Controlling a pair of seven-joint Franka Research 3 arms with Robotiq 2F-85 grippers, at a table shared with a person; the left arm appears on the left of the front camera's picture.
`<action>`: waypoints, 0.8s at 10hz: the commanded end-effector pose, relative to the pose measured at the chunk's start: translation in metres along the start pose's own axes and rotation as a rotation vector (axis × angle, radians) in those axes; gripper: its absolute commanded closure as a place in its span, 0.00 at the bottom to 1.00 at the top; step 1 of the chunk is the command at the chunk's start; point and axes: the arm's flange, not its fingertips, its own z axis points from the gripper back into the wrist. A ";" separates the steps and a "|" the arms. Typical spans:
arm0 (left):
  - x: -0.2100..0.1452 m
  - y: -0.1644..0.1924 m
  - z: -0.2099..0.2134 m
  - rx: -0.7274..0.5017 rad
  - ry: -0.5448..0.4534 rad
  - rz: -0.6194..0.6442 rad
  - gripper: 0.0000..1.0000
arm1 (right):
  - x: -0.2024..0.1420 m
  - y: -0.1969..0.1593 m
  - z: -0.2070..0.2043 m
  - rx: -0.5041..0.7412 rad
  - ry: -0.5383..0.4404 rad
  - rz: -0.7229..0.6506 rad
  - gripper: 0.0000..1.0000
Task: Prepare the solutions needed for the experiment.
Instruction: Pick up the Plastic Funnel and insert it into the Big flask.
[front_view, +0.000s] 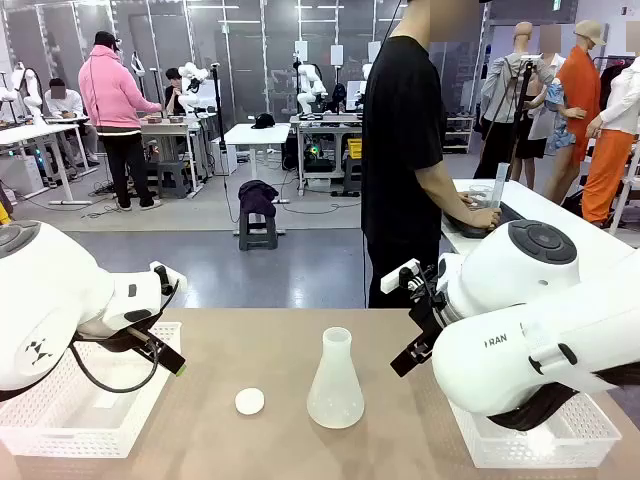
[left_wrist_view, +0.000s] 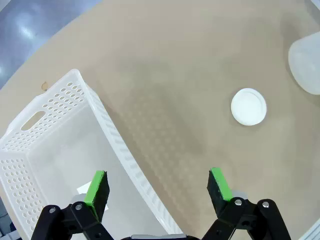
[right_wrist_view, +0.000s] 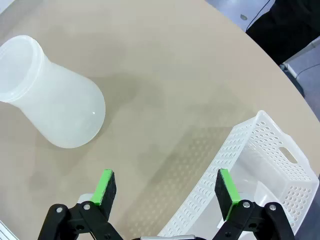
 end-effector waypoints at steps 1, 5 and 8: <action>0.000 0.000 0.000 0.000 0.000 0.000 0.00 | 0.000 0.000 0.000 0.000 0.000 0.000 0.00; 0.000 0.000 0.000 0.000 0.000 0.000 0.00 | 0.000 0.000 0.000 0.000 0.000 0.000 0.00; 0.000 0.000 0.000 0.000 0.000 0.000 0.00 | 0.000 0.000 0.000 0.000 0.000 0.000 0.00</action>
